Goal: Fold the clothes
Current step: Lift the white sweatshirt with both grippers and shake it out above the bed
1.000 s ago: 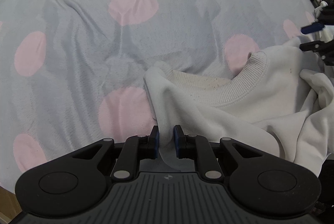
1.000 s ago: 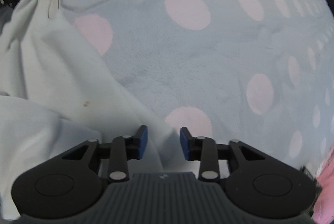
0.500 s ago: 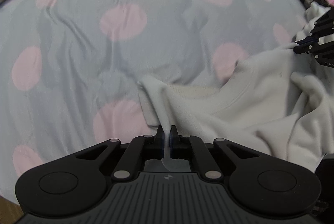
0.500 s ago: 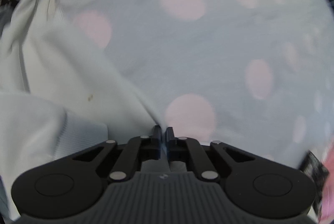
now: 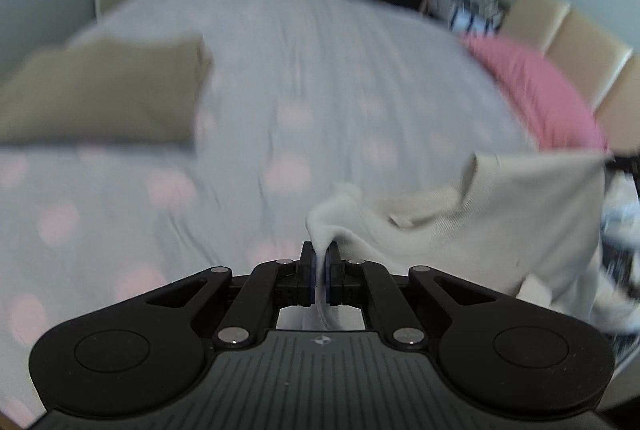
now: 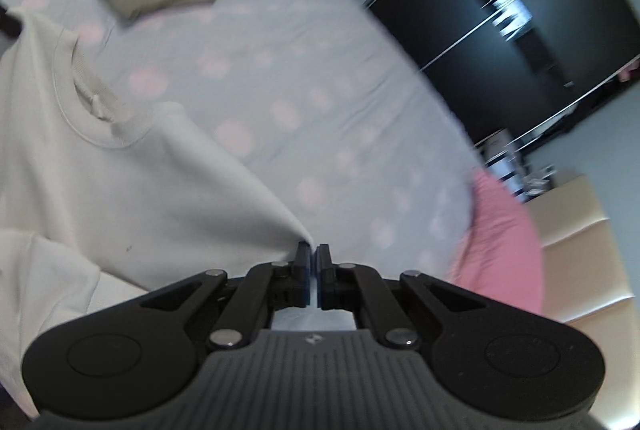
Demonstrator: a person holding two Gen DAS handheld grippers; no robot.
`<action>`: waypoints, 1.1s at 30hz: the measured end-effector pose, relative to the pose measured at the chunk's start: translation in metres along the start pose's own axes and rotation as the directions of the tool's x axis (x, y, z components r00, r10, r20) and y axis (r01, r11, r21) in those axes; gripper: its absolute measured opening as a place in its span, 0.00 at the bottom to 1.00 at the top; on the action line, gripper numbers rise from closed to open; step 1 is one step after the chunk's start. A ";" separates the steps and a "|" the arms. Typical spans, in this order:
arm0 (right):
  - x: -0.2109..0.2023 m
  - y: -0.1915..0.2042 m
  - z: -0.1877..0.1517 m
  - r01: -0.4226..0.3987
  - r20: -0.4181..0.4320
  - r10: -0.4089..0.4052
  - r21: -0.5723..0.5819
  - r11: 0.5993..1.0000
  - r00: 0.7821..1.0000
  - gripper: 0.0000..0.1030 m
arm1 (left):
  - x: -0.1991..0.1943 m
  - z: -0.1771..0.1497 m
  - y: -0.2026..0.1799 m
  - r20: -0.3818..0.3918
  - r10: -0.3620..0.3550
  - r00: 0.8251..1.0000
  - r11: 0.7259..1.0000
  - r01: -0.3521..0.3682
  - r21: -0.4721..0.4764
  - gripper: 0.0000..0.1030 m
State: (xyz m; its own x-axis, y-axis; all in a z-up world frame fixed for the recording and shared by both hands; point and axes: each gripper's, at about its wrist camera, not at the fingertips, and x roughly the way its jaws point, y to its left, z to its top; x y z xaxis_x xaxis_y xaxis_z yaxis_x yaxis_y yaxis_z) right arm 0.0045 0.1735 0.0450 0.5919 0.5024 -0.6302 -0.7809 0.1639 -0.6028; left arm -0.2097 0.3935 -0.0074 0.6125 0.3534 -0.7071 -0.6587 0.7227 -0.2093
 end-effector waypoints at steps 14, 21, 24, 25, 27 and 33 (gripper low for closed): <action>-0.109 -0.051 -0.029 -0.065 0.205 -0.014 0.375 0.925 0.979 0.03 | -0.073 0.072 0.001 0.240 0.067 0.969 0.997 -0.077 0.031 0.02; -0.028 0.033 -0.097 -0.242 0.079 0.230 0.405 0.882 0.970 0.03 | 0.027 0.004 0.023 -0.067 0.130 0.989 0.988 -0.124 0.089 0.02; -0.006 0.076 -0.120 -0.345 0.027 0.364 0.392 0.853 0.931 0.03 | 0.063 -0.022 0.029 -0.202 0.193 0.960 0.977 -0.169 0.132 0.02; -0.002 0.089 -0.126 -0.380 0.012 0.407 0.379 0.843 0.914 0.03 | 0.072 -0.031 0.032 -0.246 0.219 0.944 0.971 -0.187 0.148 0.02; 0.006 0.115 -0.132 -0.450 -0.021 0.486 0.345 0.824 0.874 0.03 | 0.087 -0.043 0.035 -0.313 0.253 0.915 0.962 -0.204 0.182 0.02; 0.039 0.172 -0.152 -0.568 -0.121 0.620 0.295 0.768 0.775 0.03 | 0.107 -0.073 0.035 -0.383 0.318 0.867 0.932 -0.210 0.296 0.02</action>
State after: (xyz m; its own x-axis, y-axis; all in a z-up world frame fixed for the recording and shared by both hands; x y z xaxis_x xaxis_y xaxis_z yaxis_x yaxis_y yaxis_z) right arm -0.0767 0.0920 -0.1574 -0.0011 0.3885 -0.9215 -0.9951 0.0910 0.0396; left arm -0.1991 0.4134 -0.1397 0.1546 0.3085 -0.9386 -0.6128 0.7752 0.1538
